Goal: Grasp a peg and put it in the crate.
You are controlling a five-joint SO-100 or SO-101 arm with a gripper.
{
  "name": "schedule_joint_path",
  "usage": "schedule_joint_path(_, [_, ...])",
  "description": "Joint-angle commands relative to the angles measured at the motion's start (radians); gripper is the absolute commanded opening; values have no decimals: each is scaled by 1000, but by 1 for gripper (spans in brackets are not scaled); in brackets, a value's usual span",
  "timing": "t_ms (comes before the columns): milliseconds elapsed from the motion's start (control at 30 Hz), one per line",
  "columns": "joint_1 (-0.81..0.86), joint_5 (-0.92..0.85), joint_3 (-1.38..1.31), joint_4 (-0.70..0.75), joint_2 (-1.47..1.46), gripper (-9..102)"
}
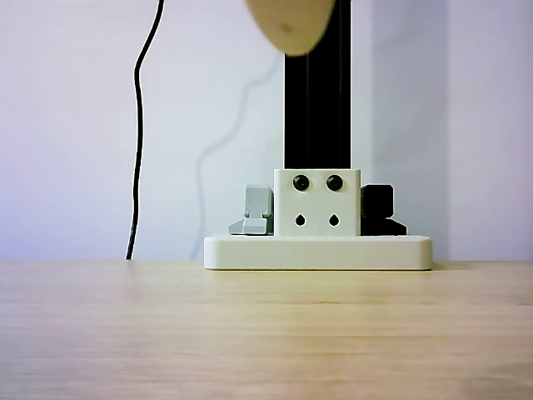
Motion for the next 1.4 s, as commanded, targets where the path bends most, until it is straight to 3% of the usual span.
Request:
schedule_joint_path(0, [-8, 2, -5, 9, 14, -1])
schedule_joint_path(633, [-9, 2, -9, -3, -11, 0])
schedule_joint_path(1000, [9, -18, -135, -89, -387, 0])
schedule_joint_path(1133, [46, -196, -225, -138, -540, 0])
schedule_joint_path(1367, [199, -827, -354, -216, -756, 0])
